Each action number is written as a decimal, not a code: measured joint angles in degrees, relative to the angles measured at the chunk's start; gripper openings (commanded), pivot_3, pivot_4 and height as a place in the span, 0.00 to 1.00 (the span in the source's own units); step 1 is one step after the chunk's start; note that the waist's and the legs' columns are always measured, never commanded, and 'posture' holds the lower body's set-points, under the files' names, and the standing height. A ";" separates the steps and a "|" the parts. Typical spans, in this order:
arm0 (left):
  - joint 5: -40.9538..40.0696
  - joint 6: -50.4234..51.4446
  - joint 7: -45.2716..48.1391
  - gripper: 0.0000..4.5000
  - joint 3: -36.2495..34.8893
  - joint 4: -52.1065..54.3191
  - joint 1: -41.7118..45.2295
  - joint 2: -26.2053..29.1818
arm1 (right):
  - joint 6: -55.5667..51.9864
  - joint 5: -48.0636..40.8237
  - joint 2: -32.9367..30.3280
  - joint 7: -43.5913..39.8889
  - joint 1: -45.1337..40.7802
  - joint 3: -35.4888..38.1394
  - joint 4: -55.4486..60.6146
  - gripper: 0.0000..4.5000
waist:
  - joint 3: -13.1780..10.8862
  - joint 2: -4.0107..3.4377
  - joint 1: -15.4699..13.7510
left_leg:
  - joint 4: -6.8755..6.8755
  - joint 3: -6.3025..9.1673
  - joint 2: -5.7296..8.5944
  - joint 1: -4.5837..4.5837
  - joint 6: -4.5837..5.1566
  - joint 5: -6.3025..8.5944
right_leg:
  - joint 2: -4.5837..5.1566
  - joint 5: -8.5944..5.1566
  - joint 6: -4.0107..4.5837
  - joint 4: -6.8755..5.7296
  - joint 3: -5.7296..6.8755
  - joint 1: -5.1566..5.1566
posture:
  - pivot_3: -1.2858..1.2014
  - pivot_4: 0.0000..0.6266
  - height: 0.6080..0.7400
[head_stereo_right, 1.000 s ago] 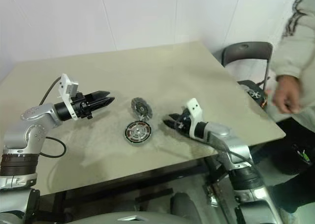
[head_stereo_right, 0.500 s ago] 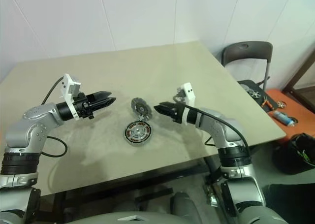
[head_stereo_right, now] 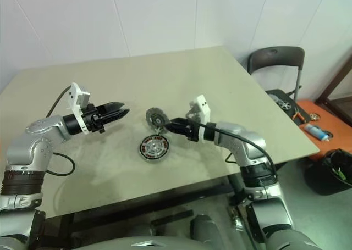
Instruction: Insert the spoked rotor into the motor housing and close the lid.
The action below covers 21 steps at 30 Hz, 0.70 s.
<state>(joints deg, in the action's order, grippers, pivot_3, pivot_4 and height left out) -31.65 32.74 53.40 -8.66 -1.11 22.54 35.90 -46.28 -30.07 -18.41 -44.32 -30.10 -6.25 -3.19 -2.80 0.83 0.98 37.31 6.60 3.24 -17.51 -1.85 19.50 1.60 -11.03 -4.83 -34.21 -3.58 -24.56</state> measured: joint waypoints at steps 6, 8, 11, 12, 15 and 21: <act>0.00 0.00 -0.13 0.45 -0.01 0.00 -0.01 0.01 | 1.54 0.99 0.11 -0.60 0.00 -0.24 -0.97 0.44 | 0.00 0.00 -0.03 | 0.00 0.01 0.00 -0.01 0.00 0.00 | 0.02 0.00 0.00 0.01 0.00 0.00 | 0.52 0.00 1.00; -0.01 0.00 -0.16 0.45 -0.01 0.00 -0.04 0.01 | 1.03 0.61 -0.01 -0.85 0.00 -0.10 -0.97 0.44 | 0.00 0.00 -0.04 | 0.00 0.01 0.00 -0.01 0.00 0.00 | 0.01 0.00 0.00 0.00 0.00 0.00 | 0.52 0.00 1.00; 0.00 0.01 -0.25 0.45 -0.01 0.00 -0.38 0.00 | 1.01 0.62 -0.01 -1.03 0.01 -0.10 -0.97 0.44 | 0.00 0.00 0.00 | 0.00 0.01 0.00 0.00 0.00 0.00 | 0.00 0.00 0.00 -0.01 0.00 0.00 | 0.52 0.00 1.00; 0.00 0.01 -0.40 0.45 -0.01 0.01 -0.37 0.01 | 1.14 0.69 0.23 -0.90 0.01 -0.11 -1.00 0.44 | 0.00 0.00 0.02 | 0.00 0.01 0.00 0.00 0.00 0.00 | 0.00 0.00 0.00 -0.01 0.00 0.00 | 0.52 0.00 1.00; -0.01 0.01 -0.67 0.45 0.01 0.00 -0.32 -0.14 | 3.73 2.51 2.72 0.67 -0.18 -0.37 -2.27 0.44 | 0.01 0.00 0.15 | 0.00 0.01 -0.01 0.02 0.00 0.00 | -0.02 0.00 0.01 -0.03 0.00 0.00 | 0.52 0.00 1.00; -0.01 0.07 -0.89 0.45 0.12 0.01 -0.31 -0.37 | 8.47 6.36 4.44 1.66 -1.88 -1.64 -5.22 0.40 | 0.01 0.00 -0.06 | 0.01 0.01 0.02 -0.01 -0.01 -0.01 | 0.03 0.01 0.00 -0.01 -0.01 -0.01 | 0.52 0.00 1.00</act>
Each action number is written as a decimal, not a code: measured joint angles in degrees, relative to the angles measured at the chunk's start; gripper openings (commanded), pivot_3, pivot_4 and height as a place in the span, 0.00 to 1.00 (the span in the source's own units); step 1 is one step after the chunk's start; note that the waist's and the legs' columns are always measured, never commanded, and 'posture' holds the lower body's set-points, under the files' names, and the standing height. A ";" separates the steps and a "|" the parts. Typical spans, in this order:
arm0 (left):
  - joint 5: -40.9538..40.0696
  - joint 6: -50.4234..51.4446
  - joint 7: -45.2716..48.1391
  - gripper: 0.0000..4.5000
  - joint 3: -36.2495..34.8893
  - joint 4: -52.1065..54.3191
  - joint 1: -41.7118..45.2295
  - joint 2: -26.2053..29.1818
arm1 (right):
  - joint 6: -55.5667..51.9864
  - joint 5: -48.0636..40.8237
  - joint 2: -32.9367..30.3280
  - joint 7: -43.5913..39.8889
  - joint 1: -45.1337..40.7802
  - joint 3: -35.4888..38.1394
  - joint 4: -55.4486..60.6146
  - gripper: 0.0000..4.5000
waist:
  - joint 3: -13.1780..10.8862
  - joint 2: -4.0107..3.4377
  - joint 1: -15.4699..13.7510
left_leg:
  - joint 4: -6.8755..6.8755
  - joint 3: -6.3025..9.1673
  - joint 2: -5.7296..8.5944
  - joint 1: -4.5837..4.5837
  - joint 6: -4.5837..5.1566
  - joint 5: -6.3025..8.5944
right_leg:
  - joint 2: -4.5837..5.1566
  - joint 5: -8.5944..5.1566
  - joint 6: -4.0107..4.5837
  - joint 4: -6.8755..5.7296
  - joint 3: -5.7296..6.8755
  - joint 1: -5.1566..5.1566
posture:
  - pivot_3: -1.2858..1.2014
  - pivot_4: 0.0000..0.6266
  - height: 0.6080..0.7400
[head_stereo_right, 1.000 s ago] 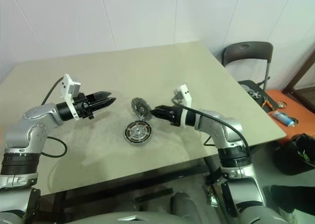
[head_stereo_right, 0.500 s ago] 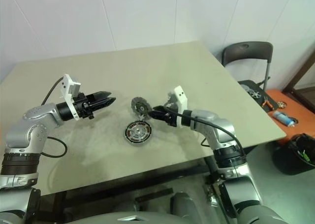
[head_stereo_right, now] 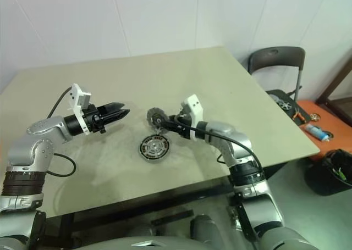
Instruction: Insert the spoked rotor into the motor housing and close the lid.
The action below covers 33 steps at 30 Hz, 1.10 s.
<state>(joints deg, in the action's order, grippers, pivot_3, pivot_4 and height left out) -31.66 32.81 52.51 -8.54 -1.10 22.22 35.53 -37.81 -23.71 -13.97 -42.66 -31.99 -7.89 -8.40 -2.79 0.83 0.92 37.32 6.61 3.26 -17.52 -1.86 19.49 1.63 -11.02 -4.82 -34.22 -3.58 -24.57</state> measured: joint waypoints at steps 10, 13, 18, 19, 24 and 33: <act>-0.04 0.12 -0.28 0.45 0.00 0.18 -0.14 -0.20 | 3.22 2.79 -2.29 -2.66 -0.07 -0.65 -1.66 0.01 | 0.00 0.00 0.13 | -0.01 0.00 -0.01 0.00 0.00 0.00 | -0.01 0.00 0.00 0.00 0.00 -0.01 | 0.52 0.00 1.00; -0.05 0.16 -0.28 0.45 0.01 0.23 -0.29 -0.23 | 2.23 2.62 -5.14 -5.71 0.33 -1.78 2.58 0.01 | 0.00 0.00 0.10 | -0.05 0.00 -0.01 -0.01 0.00 0.00 | 0.00 0.00 0.00 0.04 0.00 -0.02 | 0.52 0.00 1.00; -0.05 0.23 -0.27 0.45 0.17 0.23 -0.34 -0.27 | 9.73 7.49 -10.05 -10.61 2.17 -8.07 10.88 0.01 | 0.02 0.02 0.27 | -0.09 -0.02 -0.03 0.02 0.00 0.01 | -0.03 -0.01 -0.01 0.03 0.00 -0.03 | 0.52 0.00 1.00; -0.05 0.25 -0.25 0.45 0.24 0.22 -0.34 -0.28 | 12.21 9.28 -10.57 -10.80 2.51 -9.47 11.10 0.01 | 0.02 0.02 0.27 | -0.08 -0.02 -0.03 0.02 0.00 0.01 | -0.04 -0.01 -0.01 0.02 0.00 -0.03 | 0.52 0.00 1.00; -0.05 0.33 -0.22 0.45 0.73 0.23 -0.38 -0.28 | 25.80 18.11 -11.33 -11.02 3.03 -14.55 9.77 0.01 | 0.06 0.07 0.30 | -0.04 -0.04 -0.03 0.09 -0.01 0.00 | -0.08 0.00 0.00 -0.02 0.00 0.02 | 0.52 0.00 1.00; -0.38 0.80 -0.58 0.45 0.70 3.02 -3.59 -0.26 | 48.39 30.45 -12.01 -3.42 6.67 -17.59 3.31 0.01 | 0.18 0.08 0.04 | 0.11 -0.04 -0.02 0.21 -0.06 -0.03 | -0.07 0.03 0.06 -0.05 0.00 0.24 | 0.52 0.00 1.00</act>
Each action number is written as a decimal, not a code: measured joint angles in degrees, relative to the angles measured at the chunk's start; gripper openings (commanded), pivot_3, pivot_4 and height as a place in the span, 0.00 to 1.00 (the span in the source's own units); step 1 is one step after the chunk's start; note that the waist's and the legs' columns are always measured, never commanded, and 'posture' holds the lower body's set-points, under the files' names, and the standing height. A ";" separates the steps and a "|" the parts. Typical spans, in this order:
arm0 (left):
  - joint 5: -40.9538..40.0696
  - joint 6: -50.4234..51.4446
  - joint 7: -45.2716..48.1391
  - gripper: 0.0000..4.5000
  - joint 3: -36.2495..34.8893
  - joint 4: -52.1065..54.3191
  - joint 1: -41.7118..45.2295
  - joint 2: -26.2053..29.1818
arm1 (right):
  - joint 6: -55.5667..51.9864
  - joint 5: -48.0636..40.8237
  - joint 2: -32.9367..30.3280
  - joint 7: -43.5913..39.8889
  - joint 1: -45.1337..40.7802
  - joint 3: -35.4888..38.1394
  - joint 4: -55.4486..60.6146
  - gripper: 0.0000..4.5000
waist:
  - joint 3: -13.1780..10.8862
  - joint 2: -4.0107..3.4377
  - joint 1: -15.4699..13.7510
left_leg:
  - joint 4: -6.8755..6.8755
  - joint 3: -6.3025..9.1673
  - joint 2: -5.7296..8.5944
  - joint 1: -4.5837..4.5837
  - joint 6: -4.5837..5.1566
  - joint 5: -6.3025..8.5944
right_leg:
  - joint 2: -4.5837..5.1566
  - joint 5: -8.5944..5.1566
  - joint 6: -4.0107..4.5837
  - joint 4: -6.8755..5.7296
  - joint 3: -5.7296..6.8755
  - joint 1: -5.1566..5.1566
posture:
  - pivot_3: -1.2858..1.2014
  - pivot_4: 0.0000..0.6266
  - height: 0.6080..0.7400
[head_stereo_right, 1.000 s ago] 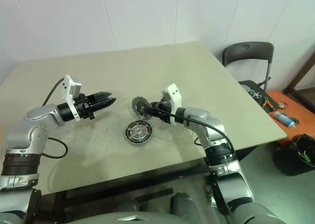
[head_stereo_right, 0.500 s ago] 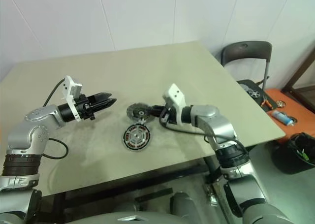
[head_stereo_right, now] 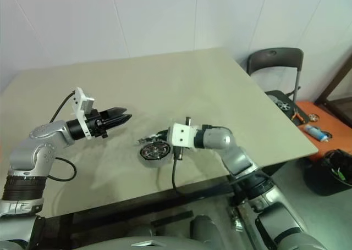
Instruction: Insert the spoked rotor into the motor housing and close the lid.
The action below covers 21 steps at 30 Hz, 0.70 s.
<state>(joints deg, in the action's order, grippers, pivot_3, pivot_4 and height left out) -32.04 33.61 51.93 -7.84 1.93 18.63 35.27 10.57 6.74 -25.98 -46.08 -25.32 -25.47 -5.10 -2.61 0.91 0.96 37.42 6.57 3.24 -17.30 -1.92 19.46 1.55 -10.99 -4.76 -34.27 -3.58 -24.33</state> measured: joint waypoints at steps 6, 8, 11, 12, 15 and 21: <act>-0.55 0.78 -0.83 0.45 -0.14 0.77 -0.55 0.00 | 11.44 9.71 -2.85 9.19 3.65 -0.48 -1.65 0.01 | 0.07 -0.05 -0.22 | 0.32 -0.02 0.03 0.08 -0.01 -0.01 | -0.01 -0.02 0.02 -0.01 0.09 0.34 | 0.52 0.00 1.00; -0.65 0.80 -1.00 0.45 -0.13 0.86 -0.55 -0.01 | 14.82 12.56 -4.33 12.19 4.48 -0.46 -3.21 0.01 | 0.07 -0.06 -0.16 | 0.41 -0.02 0.05 0.26 0.00 0.00 | -0.01 -0.20 -0.04 0.02 0.10 0.60 | 0.52 0.00 1.00; -0.68 0.78 -1.15 0.45 -0.14 0.86 -0.55 -0.01 | 17.83 17.17 -6.10 15.98 4.92 -0.38 -4.89 0.01 | 0.05 -0.06 0.05 | 0.37 -0.03 0.04 0.88 0.08 0.05 | -0.01 -0.27 -0.08 0.12 0.09 1.37 | 0.52 0.00 1.00; -0.68 0.78 -1.16 0.45 -0.13 0.85 -0.55 -0.02 | 18.60 18.77 -6.43 17.32 5.18 -0.58 -4.94 0.01 | 0.04 -0.07 0.14 | 0.31 -0.03 0.03 0.96 0.08 0.05 | -0.01 -0.28 -0.09 0.15 0.09 1.58 | 0.52 0.00 1.00; -0.69 0.71 -1.22 0.45 -0.13 0.79 -0.50 -0.31 | 21.21 23.99 -6.65 22.42 5.58 -1.43 -5.79 0.01 | 0.04 -0.08 0.36 | 0.31 -0.01 0.02 1.16 0.07 0.05 | -0.04 -0.30 -0.10 0.14 0.10 1.79 | 0.52 0.00 1.00; -0.69 0.61 -1.28 0.45 -0.13 0.32 -0.47 -0.42 | 23.84 28.81 -6.69 28.57 6.73 -2.31 -7.14 0.01 | 0.06 -0.06 0.34 | 0.31 0.01 0.01 1.19 0.07 0.05 | -0.04 -0.30 -0.09 0.11 0.09 1.82 | 0.52 0.00 1.00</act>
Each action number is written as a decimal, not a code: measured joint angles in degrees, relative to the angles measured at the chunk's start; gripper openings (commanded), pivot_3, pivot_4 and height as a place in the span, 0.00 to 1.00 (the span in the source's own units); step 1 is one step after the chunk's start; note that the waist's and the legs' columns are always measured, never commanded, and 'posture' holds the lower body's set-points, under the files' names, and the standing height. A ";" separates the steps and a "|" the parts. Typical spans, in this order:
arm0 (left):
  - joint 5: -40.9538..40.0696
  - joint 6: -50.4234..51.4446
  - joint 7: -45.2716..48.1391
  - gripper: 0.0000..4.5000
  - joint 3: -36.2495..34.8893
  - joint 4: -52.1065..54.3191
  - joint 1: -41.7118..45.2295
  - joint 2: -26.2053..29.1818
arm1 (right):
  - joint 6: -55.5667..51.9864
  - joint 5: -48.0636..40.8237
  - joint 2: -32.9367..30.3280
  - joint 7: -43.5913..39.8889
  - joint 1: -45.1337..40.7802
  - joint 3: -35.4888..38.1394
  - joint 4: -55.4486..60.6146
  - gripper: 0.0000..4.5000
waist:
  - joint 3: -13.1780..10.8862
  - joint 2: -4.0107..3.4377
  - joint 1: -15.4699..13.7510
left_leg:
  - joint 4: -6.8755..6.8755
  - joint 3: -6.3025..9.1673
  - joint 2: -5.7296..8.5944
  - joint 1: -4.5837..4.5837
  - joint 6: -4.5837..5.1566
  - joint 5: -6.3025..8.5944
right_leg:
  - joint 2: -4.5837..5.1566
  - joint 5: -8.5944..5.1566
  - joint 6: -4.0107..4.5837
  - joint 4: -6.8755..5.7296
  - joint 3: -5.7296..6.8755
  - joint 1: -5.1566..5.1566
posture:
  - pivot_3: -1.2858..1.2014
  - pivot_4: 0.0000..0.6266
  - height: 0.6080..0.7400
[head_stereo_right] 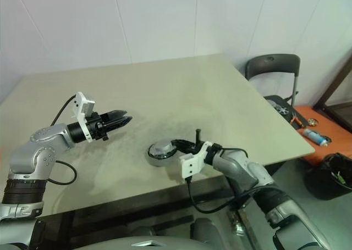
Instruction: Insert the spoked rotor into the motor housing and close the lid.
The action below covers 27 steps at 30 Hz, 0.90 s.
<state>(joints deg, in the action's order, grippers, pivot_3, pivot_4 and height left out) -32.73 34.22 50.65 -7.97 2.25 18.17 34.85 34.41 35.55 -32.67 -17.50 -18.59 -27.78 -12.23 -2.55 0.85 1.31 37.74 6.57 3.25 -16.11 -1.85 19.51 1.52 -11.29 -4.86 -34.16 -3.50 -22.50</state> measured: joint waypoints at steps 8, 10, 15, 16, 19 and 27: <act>0.01 -0.50 -0.19 0.45 -0.05 -0.35 0.21 0.00 | 0.42 3.72 0.05 2.40 -0.23 -1.25 -2.08 0.23 | 0.05 0.08 0.15 | -0.01 0.01 -0.01 0.07 0.00 0.00 | -0.02 0.00 0.00 -0.01 -0.02 0.05 | 0.52 0.00 1.00; 0.03 -0.87 -0.31 0.45 -0.42 -0.73 0.13 0.01 | 0.64 3.65 0.05 3.00 0.04 -0.99 -3.62 0.38 | 0.06 0.15 0.62 | -0.01 0.03 -0.04 0.07 0.00 0.00 | -0.04 0.00 0.01 -0.01 -0.01 0.05 | 0.52 0.00 1.00; 0.03 -1.28 -0.57 0.45 -0.43 -0.73 0.16 -0.15 | 0.81 2.01 0.83 2.87 -0.95 -0.89 -7.30 0.45 | 0.15 0.31 1.71 | -0.30 0.03 -0.06 0.35 0.00 0.00 | -0.03 -0.01 0.00 0.05 -0.12 0.16 | 0.52 0.00 1.00; 0.03 -1.36 -0.65 0.45 -0.43 -0.73 0.16 -0.15 | 1.18 1.21 1.15 2.85 -0.94 -0.80 -7.95 0.45 | 0.16 0.34 1.72 | -0.44 0.02 -0.06 0.41 0.00 0.00 | -0.03 -0.02 0.01 0.08 -0.13 0.16 | 0.52 0.00 1.00; 0.03 -1.46 -0.76 0.45 -0.43 -0.73 0.16 -0.19 | 3.13 -1.69 1.44 2.27 -1.04 -0.57 -9.39 0.45 | 0.14 0.34 1.97 | -0.68 0.02 -0.07 0.47 0.00 0.00 | -0.03 -0.17 0.04 0.07 -0.15 0.10 | 0.52 0.00 1.00; 0.07 -2.13 -0.98 0.45 -0.39 -1.22 0.19 -1.09 | 11.09 -1.69 0.43 1.79 -4.20 -0.54 -9.03 0.45 | 0.10 0.29 2.53 | -0.62 0.02 -0.03 -0.26 0.06 0.04 | 0.03 -0.22 -0.10 -0.01 -0.19 -0.97 | 0.52 0.00 1.00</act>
<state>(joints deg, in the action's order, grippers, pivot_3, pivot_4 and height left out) -32.66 32.09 49.67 -8.37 1.03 18.35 33.75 45.50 33.86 -32.24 -15.72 -22.79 -28.32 -21.26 -2.45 1.13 3.83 37.12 6.60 3.23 -16.37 -1.79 19.55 1.55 -11.51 -4.96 -34.17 -3.69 -23.47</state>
